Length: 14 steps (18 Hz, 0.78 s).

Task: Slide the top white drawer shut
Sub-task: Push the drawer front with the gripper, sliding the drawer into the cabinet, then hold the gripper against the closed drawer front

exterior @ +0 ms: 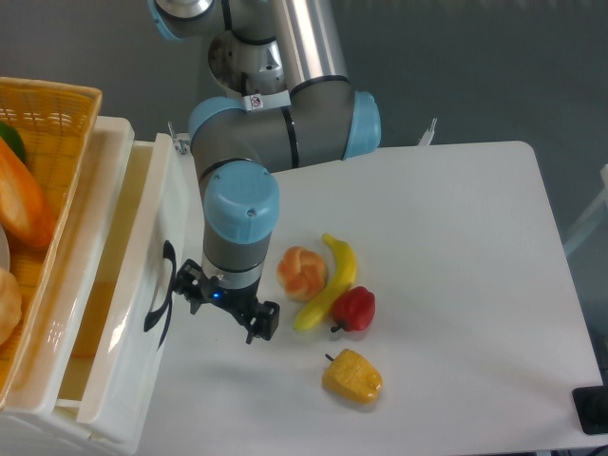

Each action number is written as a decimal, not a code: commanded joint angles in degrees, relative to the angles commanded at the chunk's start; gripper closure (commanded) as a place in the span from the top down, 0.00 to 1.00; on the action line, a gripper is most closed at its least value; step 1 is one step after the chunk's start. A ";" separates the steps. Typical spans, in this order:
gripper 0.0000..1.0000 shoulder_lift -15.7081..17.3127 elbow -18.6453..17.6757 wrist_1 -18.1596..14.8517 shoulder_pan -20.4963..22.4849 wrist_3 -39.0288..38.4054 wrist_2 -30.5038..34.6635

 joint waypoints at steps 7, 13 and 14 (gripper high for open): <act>1.00 1.05 -0.79 -0.09 -0.70 0.00 0.17; 1.00 1.14 -0.97 -0.09 -1.14 -0.97 0.26; 1.00 1.14 -0.97 -0.09 -1.14 -0.97 0.17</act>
